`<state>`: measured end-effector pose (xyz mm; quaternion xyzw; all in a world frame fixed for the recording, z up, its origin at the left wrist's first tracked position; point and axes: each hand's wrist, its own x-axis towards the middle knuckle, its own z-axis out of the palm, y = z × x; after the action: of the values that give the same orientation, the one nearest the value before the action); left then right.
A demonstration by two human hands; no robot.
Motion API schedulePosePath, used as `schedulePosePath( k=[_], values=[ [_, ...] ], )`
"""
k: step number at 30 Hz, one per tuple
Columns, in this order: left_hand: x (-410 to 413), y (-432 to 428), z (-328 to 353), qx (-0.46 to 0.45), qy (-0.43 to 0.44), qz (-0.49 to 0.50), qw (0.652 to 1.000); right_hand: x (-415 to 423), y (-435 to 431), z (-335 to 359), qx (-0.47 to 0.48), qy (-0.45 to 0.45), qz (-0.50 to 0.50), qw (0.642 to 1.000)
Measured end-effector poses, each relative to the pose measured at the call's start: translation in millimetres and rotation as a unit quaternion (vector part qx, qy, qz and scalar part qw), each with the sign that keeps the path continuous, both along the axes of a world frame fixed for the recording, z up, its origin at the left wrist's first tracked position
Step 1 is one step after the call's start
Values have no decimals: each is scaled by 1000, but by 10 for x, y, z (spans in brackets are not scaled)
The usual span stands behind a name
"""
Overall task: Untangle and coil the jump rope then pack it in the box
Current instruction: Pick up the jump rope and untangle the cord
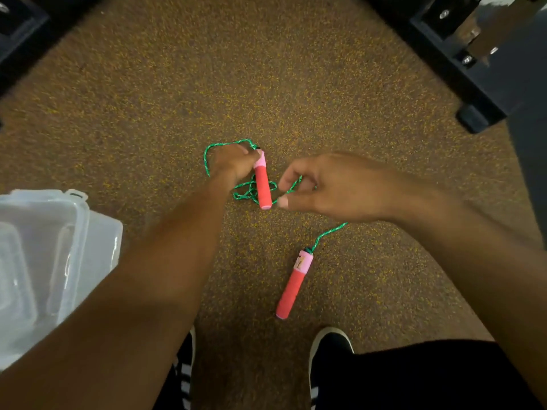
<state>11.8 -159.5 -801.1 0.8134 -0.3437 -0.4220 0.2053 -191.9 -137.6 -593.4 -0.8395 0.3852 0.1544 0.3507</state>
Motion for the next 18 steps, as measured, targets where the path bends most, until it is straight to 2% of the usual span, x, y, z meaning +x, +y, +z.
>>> schedulePosePath(
  k=[3, 5, 8, 10, 12, 15, 18],
  values=[
    [-106, -135, -250, 39, -12, -2, 999, -39, -4, -66, 19, 17, 1, 1000],
    [-219, -124, -298, 61, -49, 1, 997, -70, -3, -91, 23, 27, 0, 999],
    [-317, -85, -328, 59, -96, 8, 994, -58, 1, -87, 23, 28, -3, 999],
    [-318, -85, -322, 60, -89, -10, 994, -44, -4, -67, 22, 33, -7, 999],
    [-296, -80, -301, 34, -43, 3, 998, -35, -5, -43, 21, 35, -14, 999],
    [-317, 2, 12, -12, 135, 55, 989, -45, -6, -23, 16, 34, -26, 999],
    [-350, 147, 427, -18, 251, 22, 967, -56, -27, -42, 14, 24, -49, 998]
  ],
)
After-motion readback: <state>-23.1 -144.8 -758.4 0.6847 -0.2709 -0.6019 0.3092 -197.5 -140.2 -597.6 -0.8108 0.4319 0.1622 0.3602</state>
